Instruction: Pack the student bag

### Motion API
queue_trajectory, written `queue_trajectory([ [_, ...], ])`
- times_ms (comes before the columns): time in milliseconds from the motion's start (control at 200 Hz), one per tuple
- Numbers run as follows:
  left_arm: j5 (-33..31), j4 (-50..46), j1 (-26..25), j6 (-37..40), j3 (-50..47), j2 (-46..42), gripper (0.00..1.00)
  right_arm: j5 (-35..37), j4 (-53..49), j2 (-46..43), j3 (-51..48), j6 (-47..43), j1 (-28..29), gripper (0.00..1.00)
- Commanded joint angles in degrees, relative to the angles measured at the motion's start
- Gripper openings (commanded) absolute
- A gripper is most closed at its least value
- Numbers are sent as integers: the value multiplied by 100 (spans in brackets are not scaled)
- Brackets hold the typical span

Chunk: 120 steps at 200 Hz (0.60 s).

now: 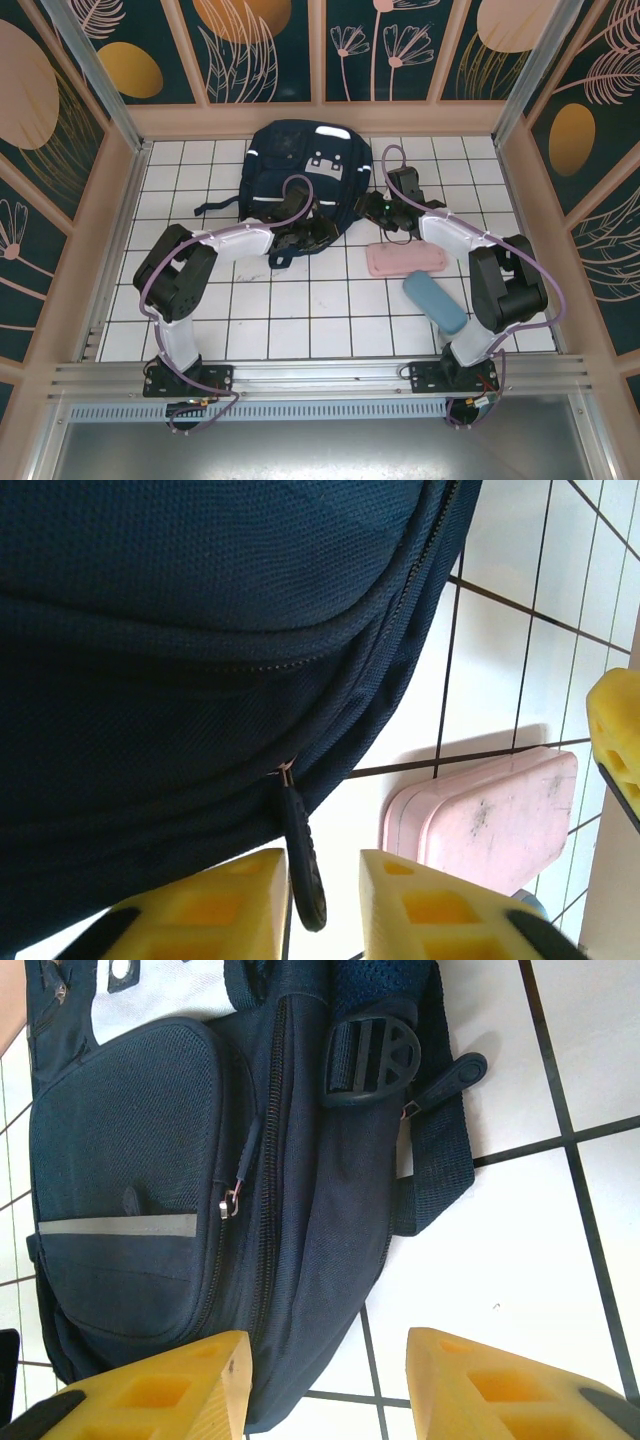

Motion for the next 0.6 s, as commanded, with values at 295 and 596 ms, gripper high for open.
queue_trajectory([
  [295, -287, -137, -1, 6, 212, 243, 15, -208, 103, 17, 48, 93, 46, 45],
  [596, -657, -423, 1, 434, 211, -346, 0, -589, 324, 94, 109, 518, 65, 45],
])
